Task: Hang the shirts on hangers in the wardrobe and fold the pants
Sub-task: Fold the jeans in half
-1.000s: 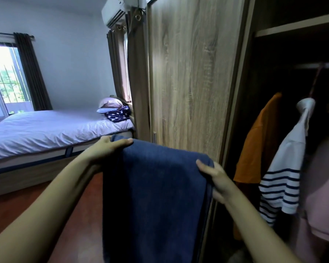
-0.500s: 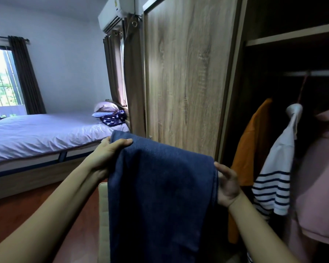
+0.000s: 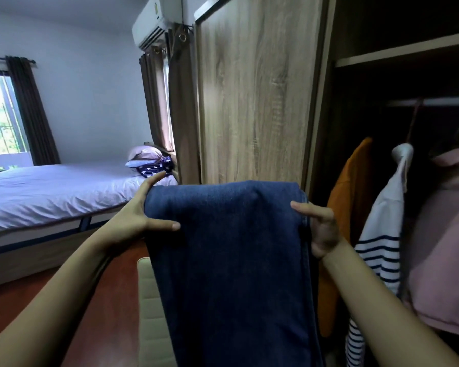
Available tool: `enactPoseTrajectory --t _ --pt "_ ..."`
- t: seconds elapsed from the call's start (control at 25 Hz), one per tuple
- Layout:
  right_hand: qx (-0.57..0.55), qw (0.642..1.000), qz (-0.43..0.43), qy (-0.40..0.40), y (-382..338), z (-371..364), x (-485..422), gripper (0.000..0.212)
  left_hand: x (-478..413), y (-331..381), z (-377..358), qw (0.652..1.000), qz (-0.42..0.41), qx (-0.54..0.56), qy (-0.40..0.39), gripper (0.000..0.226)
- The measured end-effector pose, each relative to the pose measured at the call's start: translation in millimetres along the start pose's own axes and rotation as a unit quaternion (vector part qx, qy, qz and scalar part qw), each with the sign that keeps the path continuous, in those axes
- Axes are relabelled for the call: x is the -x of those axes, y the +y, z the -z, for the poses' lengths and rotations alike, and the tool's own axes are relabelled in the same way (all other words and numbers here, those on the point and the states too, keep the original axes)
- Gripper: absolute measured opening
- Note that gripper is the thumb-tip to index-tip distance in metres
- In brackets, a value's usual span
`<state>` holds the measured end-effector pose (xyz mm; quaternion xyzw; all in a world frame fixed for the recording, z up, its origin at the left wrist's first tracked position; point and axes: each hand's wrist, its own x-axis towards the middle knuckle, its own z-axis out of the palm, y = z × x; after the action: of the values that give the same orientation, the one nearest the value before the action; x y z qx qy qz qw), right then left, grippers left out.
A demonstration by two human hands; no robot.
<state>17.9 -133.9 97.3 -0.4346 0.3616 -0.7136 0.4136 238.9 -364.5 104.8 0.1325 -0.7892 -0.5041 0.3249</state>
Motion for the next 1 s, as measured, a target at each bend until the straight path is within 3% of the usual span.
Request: enactPoseTrajectory --t 0.08,0.16,0.32,0.4,0.52,0.68,0.8,0.88,1.0 --pt "-0.009 0.999 0.026 -0.042 -15 -8 -4 0.039 -6 9 2 0.999 -0.031 0.004 0.030 0.105" --pt "0.024 0.996 0.061 -0.066 -28 -15 -7 0.028 -12 17 4 0.997 -0.067 -0.009 0.049 0.089" --pt "0.100 0.989 0.093 -0.049 -44 -22 -13 0.034 -16 23 -7 0.984 -0.103 -0.012 0.147 0.017" --pt "0.123 0.986 0.107 -0.044 -44 -24 -13 0.035 -15 25 -15 0.982 -0.074 0.051 0.166 0.003" --pt "0.134 0.983 0.114 -0.047 -40 -26 -9 0.037 -10 24 -28 0.978 -0.042 0.150 0.138 0.038" --pt "0.121 0.985 0.121 0.001 -30 -19 -15 0.039 -3 8 -46 0.983 -0.085 0.116 0.112 0.027" --pt "0.165 0.979 0.115 0.023 -42 -7 -19 0.041 -6 8 -48 0.979 -0.073 0.125 0.145 0.021" --pt "0.252 0.960 0.120 0.028 -56 1 -21 0.028 -7 17 -46 0.975 -0.052 0.149 0.157 0.016" --pt "0.410 0.889 0.175 0.102 -58 9 -25 0.013 -8 31 -41 0.976 -0.039 0.160 0.141 0.012"
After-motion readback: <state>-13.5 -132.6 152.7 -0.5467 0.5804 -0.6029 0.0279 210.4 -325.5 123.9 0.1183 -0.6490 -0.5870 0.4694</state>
